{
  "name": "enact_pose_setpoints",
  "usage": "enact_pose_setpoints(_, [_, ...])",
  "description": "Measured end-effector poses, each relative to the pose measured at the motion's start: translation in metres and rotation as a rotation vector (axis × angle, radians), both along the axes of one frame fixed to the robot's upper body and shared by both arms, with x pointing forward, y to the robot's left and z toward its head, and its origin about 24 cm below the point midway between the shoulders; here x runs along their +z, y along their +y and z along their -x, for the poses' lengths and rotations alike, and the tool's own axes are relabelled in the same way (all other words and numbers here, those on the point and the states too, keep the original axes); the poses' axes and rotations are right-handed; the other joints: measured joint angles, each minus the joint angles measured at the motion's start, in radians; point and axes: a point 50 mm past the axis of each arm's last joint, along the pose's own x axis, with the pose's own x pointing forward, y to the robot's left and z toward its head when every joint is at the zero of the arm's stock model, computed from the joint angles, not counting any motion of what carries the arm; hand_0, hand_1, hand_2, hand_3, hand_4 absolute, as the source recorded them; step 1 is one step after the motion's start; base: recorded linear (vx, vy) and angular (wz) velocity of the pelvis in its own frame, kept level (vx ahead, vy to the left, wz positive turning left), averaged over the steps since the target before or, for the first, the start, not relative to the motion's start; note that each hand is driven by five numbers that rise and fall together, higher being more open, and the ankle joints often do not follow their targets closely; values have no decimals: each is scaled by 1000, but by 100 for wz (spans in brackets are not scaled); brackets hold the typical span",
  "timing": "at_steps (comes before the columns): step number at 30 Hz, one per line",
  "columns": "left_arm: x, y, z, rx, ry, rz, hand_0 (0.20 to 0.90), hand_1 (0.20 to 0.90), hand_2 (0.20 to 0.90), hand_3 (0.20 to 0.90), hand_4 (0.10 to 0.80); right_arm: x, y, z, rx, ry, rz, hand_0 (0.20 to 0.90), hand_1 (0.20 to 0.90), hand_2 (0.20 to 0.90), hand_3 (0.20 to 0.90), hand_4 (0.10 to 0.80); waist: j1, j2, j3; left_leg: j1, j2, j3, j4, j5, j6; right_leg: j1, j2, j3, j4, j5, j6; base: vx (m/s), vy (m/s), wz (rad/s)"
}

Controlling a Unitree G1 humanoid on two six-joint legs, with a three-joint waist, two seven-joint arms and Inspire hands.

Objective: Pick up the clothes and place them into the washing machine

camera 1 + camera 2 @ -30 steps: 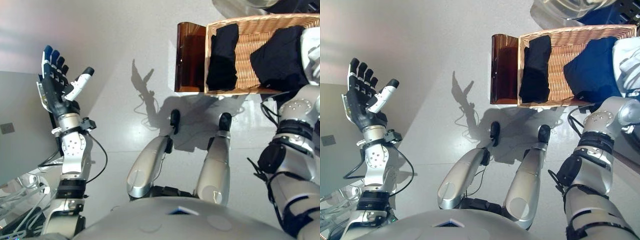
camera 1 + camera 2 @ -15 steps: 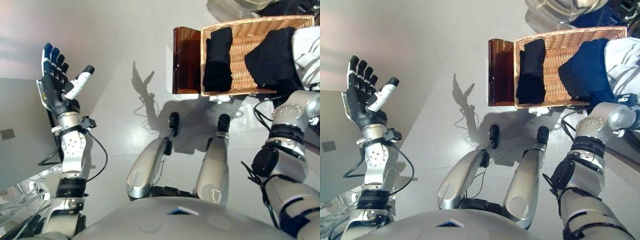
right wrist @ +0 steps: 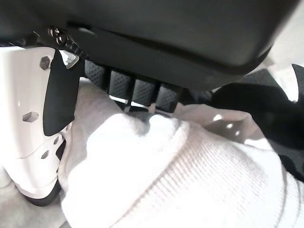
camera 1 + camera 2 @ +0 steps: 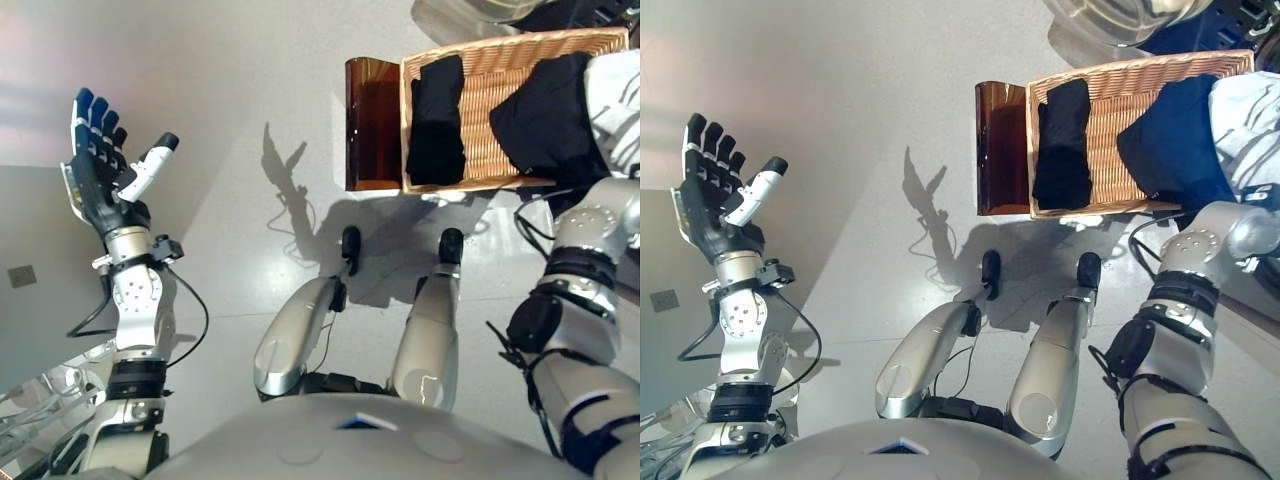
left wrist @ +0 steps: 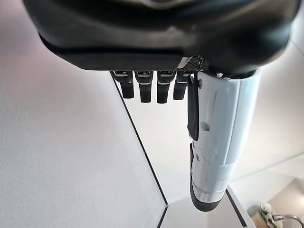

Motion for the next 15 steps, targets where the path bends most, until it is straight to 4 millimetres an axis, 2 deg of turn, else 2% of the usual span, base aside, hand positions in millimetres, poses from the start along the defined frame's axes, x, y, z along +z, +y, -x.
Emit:
enact_pose_setpoints(10, [3, -1, -3, -52, -1, -26, 900, 900, 900, 900, 800, 23, -8, -13, 23, -60, -89, 200, 200, 200, 200, 300, 2, -1, 1, 31, 0, 30, -15, -11, -5, 16, 5, 31, -16, 4, 8, 38, -98, -8])
enact_pose_setpoints(15, [1, -2, -3, -63, 6, -18, 900, 900, 900, 900, 800, 21, -11, -12, 25, -46, -103, 200, 200, 200, 200, 300, 2, -2, 1, 46, -1, 30, -30, -4, 6, 32, 3, 30, -23, 6, 10, 25, -81, -1])
